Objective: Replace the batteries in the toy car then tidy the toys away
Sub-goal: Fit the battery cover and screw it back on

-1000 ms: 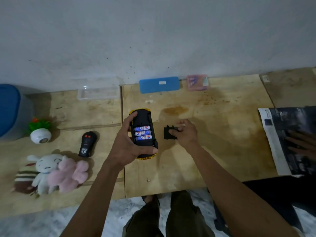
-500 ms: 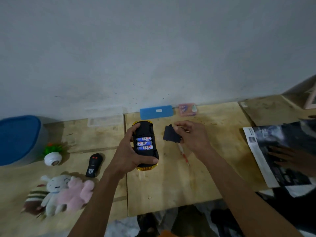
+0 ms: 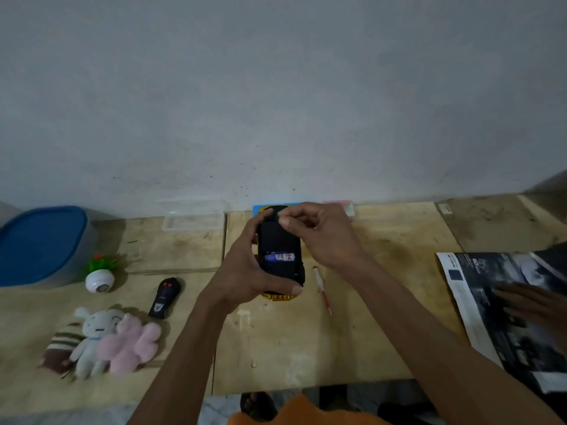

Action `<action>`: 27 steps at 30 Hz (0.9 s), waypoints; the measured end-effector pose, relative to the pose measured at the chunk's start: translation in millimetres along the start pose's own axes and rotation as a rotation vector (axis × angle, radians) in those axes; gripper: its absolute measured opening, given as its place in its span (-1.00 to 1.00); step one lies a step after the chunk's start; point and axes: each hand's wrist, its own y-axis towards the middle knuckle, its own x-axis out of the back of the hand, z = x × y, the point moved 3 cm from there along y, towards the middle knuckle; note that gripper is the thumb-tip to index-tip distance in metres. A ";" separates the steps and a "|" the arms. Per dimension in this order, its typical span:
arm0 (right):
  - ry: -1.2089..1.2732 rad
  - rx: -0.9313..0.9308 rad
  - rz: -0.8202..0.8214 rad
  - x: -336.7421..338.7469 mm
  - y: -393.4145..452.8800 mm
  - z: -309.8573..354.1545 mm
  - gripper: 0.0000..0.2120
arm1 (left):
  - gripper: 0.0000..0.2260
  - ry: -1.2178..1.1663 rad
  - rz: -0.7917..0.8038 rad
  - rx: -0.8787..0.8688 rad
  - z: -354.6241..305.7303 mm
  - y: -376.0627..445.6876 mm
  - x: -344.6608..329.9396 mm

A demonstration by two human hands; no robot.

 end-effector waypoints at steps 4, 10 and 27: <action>-0.027 0.029 0.008 9.0 0.2 -0.4 -0.92 | 0.13 -0.002 -0.028 -0.030 -8.5 3.7 -6.9; -0.077 0.049 0.018 12.3 3.9 -1.5 -0.91 | 0.16 0.031 -0.066 -0.053 -13.2 8.4 -8.1; -0.116 0.083 0.025 10.3 20.0 -6.3 -0.88 | 0.13 0.007 -0.066 -0.033 -12.1 19.2 -0.5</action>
